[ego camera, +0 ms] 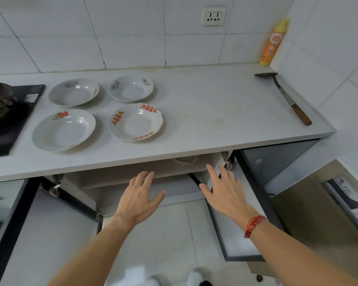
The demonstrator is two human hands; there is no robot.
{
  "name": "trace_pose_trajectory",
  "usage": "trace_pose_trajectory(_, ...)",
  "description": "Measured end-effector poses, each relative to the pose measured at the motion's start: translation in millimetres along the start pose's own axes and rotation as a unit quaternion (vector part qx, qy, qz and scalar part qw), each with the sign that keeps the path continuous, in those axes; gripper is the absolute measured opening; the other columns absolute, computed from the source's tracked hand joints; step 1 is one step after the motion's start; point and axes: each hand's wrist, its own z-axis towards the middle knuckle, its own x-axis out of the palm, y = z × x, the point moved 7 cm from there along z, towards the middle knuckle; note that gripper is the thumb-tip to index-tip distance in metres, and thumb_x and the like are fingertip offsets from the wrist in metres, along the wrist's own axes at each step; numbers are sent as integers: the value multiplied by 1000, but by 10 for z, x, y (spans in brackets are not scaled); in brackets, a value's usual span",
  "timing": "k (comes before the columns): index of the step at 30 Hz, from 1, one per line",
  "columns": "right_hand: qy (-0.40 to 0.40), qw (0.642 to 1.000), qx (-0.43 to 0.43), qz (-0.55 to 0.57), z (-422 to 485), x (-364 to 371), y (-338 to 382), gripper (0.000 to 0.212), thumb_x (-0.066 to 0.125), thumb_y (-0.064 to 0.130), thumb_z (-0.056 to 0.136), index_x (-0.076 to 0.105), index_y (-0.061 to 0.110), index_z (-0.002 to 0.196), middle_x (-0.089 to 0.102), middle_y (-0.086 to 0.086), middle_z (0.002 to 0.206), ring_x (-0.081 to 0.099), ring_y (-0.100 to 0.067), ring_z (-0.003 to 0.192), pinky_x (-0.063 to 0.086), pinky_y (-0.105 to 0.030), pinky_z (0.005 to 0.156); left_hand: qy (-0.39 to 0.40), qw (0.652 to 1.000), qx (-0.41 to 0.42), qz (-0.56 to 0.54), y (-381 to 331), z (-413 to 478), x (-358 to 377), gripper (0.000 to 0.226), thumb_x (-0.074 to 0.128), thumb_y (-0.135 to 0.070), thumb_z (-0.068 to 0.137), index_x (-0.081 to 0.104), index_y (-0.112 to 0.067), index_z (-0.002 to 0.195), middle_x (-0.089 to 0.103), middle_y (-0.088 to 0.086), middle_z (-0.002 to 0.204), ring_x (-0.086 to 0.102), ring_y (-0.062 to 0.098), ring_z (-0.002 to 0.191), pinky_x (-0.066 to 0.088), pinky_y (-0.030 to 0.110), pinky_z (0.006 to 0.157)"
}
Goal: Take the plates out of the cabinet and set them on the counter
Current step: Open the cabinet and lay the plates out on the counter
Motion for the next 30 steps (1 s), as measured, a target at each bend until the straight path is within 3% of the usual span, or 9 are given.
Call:
trace_pose_trajectory(3,-4,1000,5,14,255,434,-96,69,38,55,99,19,22,157,33,-18,154,40,-33,133,42,-45,100,-3,1000,-1,-8,105,280,406,88,28,-68,80,34,-14,149,38,7,151,36,29,137,38,38,108)
trace_pose_trajectory(8,-11,999,15,33,727,1153,-277,72,39,55,98,17,19,156,36,-19,151,42,-35,132,45,-45,99,2,1000,-4,-22,315,783,1138,74,48,-56,92,31,-14,150,34,7,153,31,27,140,35,36,109)
trace_pose_trajectory(14,-34,997,29,69,1449,1861,-512,71,43,53,98,18,19,155,42,-17,146,45,-36,128,48,-48,96,-26,996,-19,-81,549,1539,1845,70,54,-53,90,38,-14,145,41,8,147,42,31,130,39,37,105)
trace_pose_trajectory(18,-48,990,31,127,1943,2246,-642,67,47,48,98,23,19,153,45,-17,143,48,-37,129,49,-51,98,-39,985,-72,-154,792,2020,2254,74,58,-54,89,34,-18,149,40,6,151,49,29,129,39,31,105)
trace_pose_trajectory(21,-60,985,19,158,2294,2458,-724,65,50,45,97,24,24,153,46,-16,140,50,-39,128,49,-52,99,-44,965,-132,-224,978,2341,2565,72,66,-45,86,39,-18,147,49,11,144,53,29,125,41,31,104)
trace_pose_trajectory(25,-77,973,11,217,2662,2665,-837,60,55,41,97,30,27,150,52,-15,136,57,-39,121,53,-46,96,-40,934,-194,-298,1159,2738,2942,68,69,-43,85,46,-16,143,54,8,141,55,29,124,42,32,103)
trace_pose_trajectory(27,-74,961,29,266,2850,2770,-916,54,54,40,97,37,26,146,55,-11,137,58,-35,121,52,-42,96,-34,918,-212,-334,1292,3029,3157,68,72,-50,79,54,-15,135,59,10,135,57,31,121,44,39,105)
trace_pose_trajectory(30,-67,957,68,275,3151,2912,-1031,46,53,42,97,50,21,138,62,-7,130,60,-31,118,53,-40,94,-53,890,-217,-398,1607,3608,3565,78,71,-77,51,67,-18,101,72,14,108,68,33,101,54,50,92)
